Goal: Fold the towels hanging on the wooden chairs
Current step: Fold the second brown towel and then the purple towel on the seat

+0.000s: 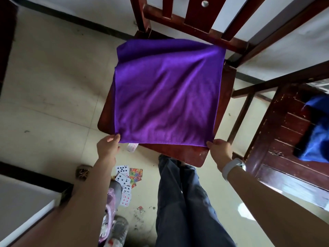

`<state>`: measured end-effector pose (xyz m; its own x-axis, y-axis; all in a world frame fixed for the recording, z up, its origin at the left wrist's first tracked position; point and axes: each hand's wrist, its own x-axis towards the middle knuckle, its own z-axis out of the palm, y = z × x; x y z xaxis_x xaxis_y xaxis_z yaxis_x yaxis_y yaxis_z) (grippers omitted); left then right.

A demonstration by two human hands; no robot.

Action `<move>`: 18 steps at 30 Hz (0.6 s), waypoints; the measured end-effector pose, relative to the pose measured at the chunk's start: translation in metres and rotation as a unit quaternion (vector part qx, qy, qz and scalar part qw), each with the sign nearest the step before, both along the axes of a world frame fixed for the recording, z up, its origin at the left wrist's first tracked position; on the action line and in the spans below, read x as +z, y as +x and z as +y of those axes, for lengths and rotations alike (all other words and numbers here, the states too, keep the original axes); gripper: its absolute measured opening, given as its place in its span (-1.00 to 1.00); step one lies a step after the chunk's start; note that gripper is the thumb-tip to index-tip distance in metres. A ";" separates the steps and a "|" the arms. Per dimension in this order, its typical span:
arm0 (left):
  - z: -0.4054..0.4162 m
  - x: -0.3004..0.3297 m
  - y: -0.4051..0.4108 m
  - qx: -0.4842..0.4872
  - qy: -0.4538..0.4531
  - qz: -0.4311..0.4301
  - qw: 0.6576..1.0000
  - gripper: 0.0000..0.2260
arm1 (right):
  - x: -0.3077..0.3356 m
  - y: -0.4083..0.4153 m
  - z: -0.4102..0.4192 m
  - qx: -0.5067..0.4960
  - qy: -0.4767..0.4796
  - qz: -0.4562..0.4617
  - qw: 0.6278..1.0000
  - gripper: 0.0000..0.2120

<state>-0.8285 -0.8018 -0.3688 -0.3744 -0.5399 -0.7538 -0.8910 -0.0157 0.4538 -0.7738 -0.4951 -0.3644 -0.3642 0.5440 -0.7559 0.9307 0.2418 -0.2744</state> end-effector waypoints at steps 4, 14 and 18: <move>0.001 0.001 -0.005 0.042 0.008 0.018 0.999 -0.95 | 0.002 -0.003 -0.012 -0.002 0.030 0.005 1.000 -0.80; -0.011 0.000 -0.005 -0.029 0.008 0.049 0.998 -0.76 | -0.001 0.000 -0.030 -0.062 -0.005 0.022 0.998 -0.85; -0.017 -0.001 -0.004 -0.022 0.018 0.052 0.998 -0.80 | 0.000 0.003 -0.028 -0.089 -0.048 0.047 0.994 -0.84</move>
